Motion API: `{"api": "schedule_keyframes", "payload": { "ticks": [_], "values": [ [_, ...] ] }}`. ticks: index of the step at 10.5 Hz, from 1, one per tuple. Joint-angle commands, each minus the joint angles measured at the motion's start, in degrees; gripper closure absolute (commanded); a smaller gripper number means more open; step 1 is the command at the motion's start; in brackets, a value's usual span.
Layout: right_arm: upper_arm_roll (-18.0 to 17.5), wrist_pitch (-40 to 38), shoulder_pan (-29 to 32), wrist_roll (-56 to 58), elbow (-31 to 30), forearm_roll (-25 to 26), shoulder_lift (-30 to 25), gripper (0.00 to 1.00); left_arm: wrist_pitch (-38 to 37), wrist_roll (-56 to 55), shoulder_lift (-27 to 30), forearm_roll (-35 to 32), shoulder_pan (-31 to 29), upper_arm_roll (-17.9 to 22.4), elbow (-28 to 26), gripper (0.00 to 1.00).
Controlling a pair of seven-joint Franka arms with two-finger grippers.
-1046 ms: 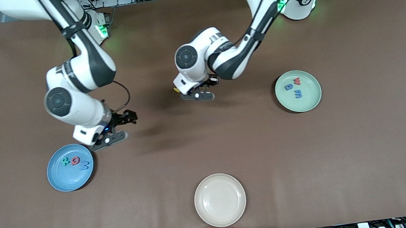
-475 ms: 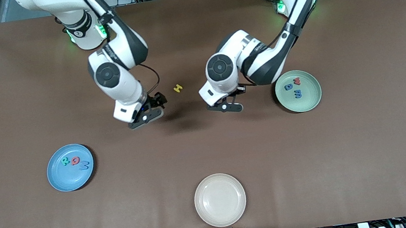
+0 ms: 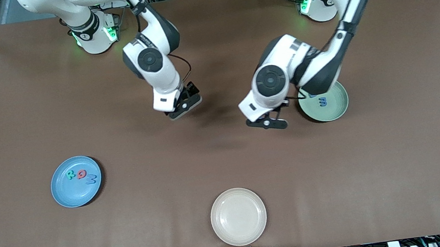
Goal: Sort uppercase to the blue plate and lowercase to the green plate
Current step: 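Carry the yellow h to the green plate while the right gripper reaches the H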
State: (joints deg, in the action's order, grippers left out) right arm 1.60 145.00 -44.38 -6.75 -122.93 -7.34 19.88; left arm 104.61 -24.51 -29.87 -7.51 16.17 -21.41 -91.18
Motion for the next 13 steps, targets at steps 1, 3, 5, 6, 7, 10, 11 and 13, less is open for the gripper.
{"api": "schedule_keyframes", "payload": {
  "ticks": [1, 3, 5, 6, 7, 10, 11, 13],
  "values": [
    [0.42, 3.27, -2.64, -0.9, -2.49, 1.45, 0.68, 0.0, -2.38, 6.21, 2.44, 0.31, -7.1, -3.19, -3.98, 0.98],
    [0.51, 4.93, -4.31, -0.9, -2.49, 1.45, 2.79, 0.0, -2.04, 11.56, 4.81, -0.13, -10.09, -3.11, -10.29, 0.98],
    [0.42, 5.91, -5.54, -1.08, -2.75, 1.45, 4.99, 0.0, 0.67, 14.49, 7.71, -3.63, -13.16, -3.28, -17.5, 0.98],
    [0.42, 6.0, -5.81, -1.16, -2.84, 1.45, 5.34, 0.0, 3.73, 16.5, 9.11, -3.91, -14.05, -3.28, -21.1, 0.98],
    [0.42, 5.91, -6.33, -1.69, -3.02, 1.45, 5.35, 0.0, 7.24, 18.17, 10.78, -4.26, -15.72, -3.2, -25.14, 0.98],
    [0.42, 6.17, -7.65, -3.19, -3.02, 1.45, 6.05, 0.0, 16.56, 21.35, 13.61, -9.17, -20.81, -3.2, -34.74, 0.98],
    [0.42, 6.17, -7.66, -3.88, -3.02, 1.45, 6.05, 0.0, 19.2, 21.52, 13.7, -12.06, -22.75, -3.2, -36.59, 0.98],
    [0.42, 6.17, -7.66, -3.98, -3.11, 1.45, 6.05, 0.0, 23.08, 23.89, 13.35, -13.84, -24.95, -2.67, -38.62, 0.98]
  ]
}}
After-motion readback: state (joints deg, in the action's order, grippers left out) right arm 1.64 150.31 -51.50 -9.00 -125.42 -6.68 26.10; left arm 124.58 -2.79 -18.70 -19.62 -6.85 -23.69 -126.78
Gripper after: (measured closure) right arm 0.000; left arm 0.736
